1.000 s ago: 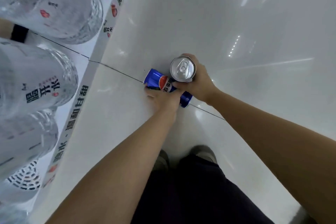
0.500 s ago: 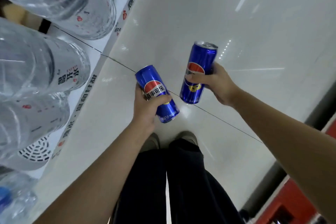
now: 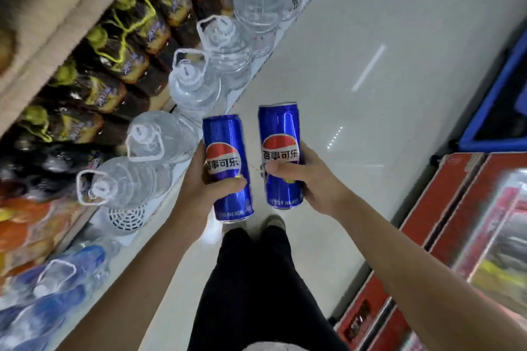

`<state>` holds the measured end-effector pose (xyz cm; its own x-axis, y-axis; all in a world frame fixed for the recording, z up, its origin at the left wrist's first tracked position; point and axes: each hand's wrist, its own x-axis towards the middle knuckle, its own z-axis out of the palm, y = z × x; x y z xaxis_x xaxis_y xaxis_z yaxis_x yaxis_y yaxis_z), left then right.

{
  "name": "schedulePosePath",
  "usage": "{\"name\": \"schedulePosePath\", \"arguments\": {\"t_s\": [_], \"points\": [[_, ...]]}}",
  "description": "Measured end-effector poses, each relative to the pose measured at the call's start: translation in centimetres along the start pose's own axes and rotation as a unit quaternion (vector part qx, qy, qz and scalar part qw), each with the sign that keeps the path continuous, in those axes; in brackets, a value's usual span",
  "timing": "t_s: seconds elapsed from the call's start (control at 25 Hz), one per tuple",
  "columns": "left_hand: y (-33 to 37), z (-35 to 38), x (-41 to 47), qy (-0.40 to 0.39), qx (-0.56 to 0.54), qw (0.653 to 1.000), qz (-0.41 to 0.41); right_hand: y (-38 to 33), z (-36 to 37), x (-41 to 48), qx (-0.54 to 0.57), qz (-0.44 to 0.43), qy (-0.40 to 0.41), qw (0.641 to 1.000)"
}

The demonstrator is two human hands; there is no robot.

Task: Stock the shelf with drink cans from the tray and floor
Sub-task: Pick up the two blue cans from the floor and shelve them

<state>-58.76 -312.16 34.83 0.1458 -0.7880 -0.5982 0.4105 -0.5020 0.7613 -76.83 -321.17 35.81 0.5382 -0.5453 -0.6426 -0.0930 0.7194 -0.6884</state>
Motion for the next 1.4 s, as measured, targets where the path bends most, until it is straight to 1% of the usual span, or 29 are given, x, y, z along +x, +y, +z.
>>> {"name": "schedulePosePath", "arguments": {"t_s": [0.08,0.16,0.32,0.48,0.6,0.68,0.8,0.88,0.96,1.04,1.12,1.16,1.28,1.4], "points": [[3.9,0.7,-3.0,0.007,-0.01,0.999,0.039,-3.0,2.6,-2.9,-0.026,-0.023,-0.011,0.999],[6.7,1.2,-6.0,0.035,-0.042,0.997,0.061,-5.0,4.6,-5.5,-0.038,-0.037,-0.014,0.998],[9.8,1.2,-14.0,0.089,-0.1,0.985,0.107,-8.0,8.7,-10.8,-0.072,-0.057,-0.055,0.994],[8.7,1.6,-22.4,0.165,-0.172,0.958,0.157,-9.0,12.8,-14.9,-0.135,-0.054,-0.131,0.981],[6.0,2.2,-29.7,0.237,-0.22,0.928,0.185,-7.6,17.0,-18.0,-0.188,-0.025,-0.229,0.955],[4.0,2.3,-34.4,0.3,-0.252,0.899,0.198,-5.8,20.3,-20.0,-0.227,-0.001,-0.287,0.931],[0.3,1.7,-42.3,0.407,-0.288,0.838,0.222,-1.5,26.1,-23.5,-0.286,0.029,-0.376,0.881],[-2.4,1.1,-47.4,0.469,-0.309,0.795,0.23,1.7,30.1,-26.1,-0.321,0.046,-0.431,0.842],[-5.7,0.6,-52.8,0.528,-0.336,0.744,0.234,5.6,34.0,-29.4,-0.351,0.065,-0.479,0.802],[-8.4,-0.5,-57.8,0.573,-0.349,0.702,0.239,9.4,37.8,-32.5,-0.372,0.079,-0.507,0.773],[-11.6,-2.2,-62.7,0.605,-0.341,0.679,0.237,13.7,41.0,-35.6,-0.382,0.081,-0.534,0.749],[-12.8,-3.2,-65.2,0.617,-0.334,0.673,0.236,15.7,42.3,-37.3,-0.379,0.089,-0.544,0.743],[-15.5,-6.4,-71.8,0.641,-0.294,0.666,0.242,21.0,45.7,-41.1,-0.365,0.121,-0.555,0.737],[-17.3,-9.4,-77.0,0.667,-0.28,0.641,0.256,25.1,48.9,-44.1,-0.377,0.135,-0.564,0.723]]}}
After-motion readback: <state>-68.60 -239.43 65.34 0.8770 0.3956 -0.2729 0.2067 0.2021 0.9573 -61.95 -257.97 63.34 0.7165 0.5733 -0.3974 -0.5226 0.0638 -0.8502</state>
